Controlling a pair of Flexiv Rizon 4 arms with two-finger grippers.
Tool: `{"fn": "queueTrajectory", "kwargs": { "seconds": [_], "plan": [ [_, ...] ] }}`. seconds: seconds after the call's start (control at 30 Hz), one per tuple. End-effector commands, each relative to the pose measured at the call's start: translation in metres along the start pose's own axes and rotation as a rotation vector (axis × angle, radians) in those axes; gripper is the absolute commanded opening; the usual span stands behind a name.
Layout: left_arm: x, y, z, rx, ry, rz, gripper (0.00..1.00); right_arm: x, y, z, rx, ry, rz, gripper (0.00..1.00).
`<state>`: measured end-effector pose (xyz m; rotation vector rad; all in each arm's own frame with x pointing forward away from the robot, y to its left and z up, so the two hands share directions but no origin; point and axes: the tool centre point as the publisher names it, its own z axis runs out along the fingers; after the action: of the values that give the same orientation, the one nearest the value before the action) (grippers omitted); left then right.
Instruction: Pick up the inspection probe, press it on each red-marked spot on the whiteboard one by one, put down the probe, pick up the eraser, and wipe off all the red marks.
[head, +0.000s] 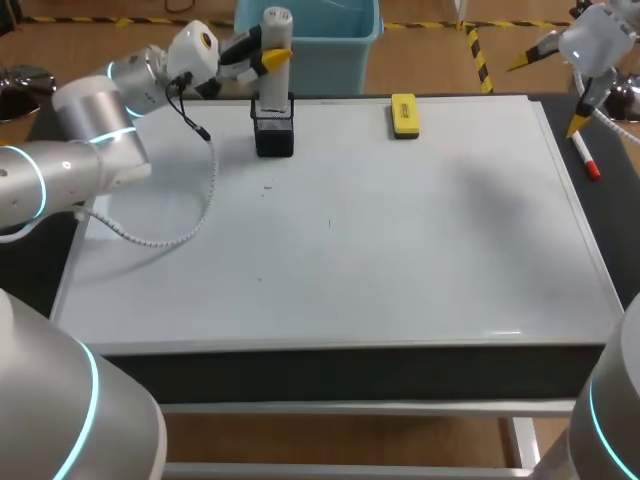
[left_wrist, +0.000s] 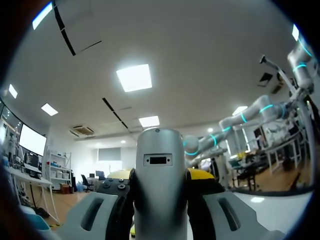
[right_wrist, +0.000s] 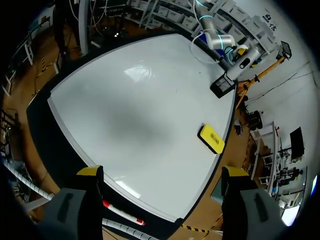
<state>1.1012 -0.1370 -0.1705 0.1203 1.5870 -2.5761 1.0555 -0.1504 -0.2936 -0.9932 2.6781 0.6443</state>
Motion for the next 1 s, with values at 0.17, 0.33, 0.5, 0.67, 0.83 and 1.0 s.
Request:
{"fn": "queueTrajectory", "kwargs": {
  "seconds": [0.17, 0.33, 0.5, 0.67, 0.83, 1.0],
  "plan": [
    [-0.010, 0.017, -0.006, 0.013, 0.088, 0.021, 0.00, 0.000, 0.000, -0.001, 0.001, 0.003, -0.003, 1.00],
    [-0.011, 0.026, -0.006, -0.003, 0.098, 0.022, 0.00, 0.000, 0.000, -0.001, 0.001, 0.003, -0.003, 1.00],
    [-0.011, 0.036, -0.010, -0.023, 0.098, 0.016, 0.00, 0.000, 0.000, -0.001, 0.001, 0.003, -0.003, 1.00],
    [-0.010, 0.044, -0.018, -0.027, 0.085, 0.010, 0.00, 0.000, 0.000, -0.001, 0.001, 0.003, -0.003, 1.00],
    [-0.007, 0.054, -0.022, -0.032, 0.081, -0.010, 0.00, 0.000, 0.000, -0.001, 0.001, 0.003, -0.003, 1.00],
    [-0.007, 0.062, -0.023, -0.035, 0.078, -0.026, 0.00, 0.000, 0.000, -0.001, 0.001, 0.003, -0.003, 1.00]
  ]
}}
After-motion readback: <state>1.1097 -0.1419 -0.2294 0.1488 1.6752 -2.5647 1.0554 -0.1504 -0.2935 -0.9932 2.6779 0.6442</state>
